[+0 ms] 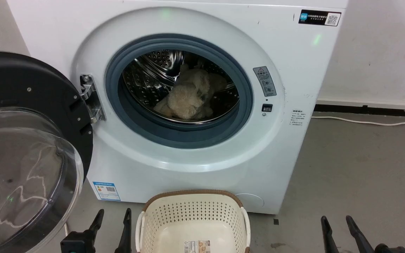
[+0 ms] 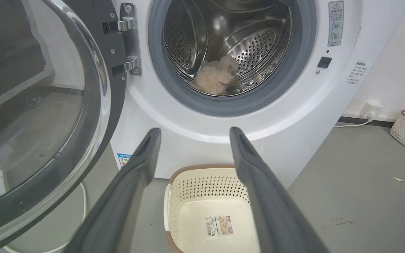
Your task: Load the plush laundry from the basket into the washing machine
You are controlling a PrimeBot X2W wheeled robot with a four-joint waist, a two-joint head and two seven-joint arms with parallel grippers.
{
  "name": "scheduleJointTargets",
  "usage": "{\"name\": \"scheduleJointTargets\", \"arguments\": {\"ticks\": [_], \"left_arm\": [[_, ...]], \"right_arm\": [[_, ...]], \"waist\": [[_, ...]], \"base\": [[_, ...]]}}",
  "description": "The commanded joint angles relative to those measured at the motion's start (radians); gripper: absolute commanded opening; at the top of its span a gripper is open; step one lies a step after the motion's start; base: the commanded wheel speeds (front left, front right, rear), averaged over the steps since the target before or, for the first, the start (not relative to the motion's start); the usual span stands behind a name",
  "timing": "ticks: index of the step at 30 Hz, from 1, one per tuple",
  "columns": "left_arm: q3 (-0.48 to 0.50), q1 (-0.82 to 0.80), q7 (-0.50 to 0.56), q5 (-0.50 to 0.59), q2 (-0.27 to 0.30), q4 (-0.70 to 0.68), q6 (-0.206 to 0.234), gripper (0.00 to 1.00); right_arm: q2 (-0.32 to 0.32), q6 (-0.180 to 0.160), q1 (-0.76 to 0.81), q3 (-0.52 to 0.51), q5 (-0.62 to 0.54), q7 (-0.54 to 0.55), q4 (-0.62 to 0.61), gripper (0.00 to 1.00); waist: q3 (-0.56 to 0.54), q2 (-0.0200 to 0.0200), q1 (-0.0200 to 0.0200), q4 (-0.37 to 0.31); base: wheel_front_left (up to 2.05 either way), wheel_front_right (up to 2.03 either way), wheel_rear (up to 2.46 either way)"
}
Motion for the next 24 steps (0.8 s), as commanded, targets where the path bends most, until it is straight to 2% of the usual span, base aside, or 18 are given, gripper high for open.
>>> {"name": "scheduleJointTargets", "arguments": {"ticks": [1,2,3,24], "left_arm": [[0.0,0.005,-0.003,0.007,0.004,-0.004,0.004,1.0],[0.001,0.004,-0.007,0.005,0.003,-0.005,0.004,1.0],[0.0,0.0,-0.001,0.0,0.0,-0.001,0.0,0.0],[0.038,-0.016,0.019,0.054,-0.034,-0.004,-0.026,0.0]], "right_arm": [[-0.001,0.001,0.004,0.0,0.0,-0.007,0.001,1.0],[-0.001,0.001,0.003,0.0,0.001,-0.008,0.002,1.0],[0.0,0.0,0.0,0.0,0.0,0.0,0.001,0.0],[0.0,0.0,-0.028,-0.001,-0.035,0.036,-0.011,0.0]], "waist": [[0.001,0.0,-0.0001,0.001],[0.001,0.0,-0.0001,0.001],[0.001,0.0,-0.0001,0.001],[0.014,0.0,-0.0001,-0.003]], "base": [[0.0,0.0,0.0],[0.0,0.0,0.0],[0.0,0.0,0.0],[0.0,0.0,0.0]]}}
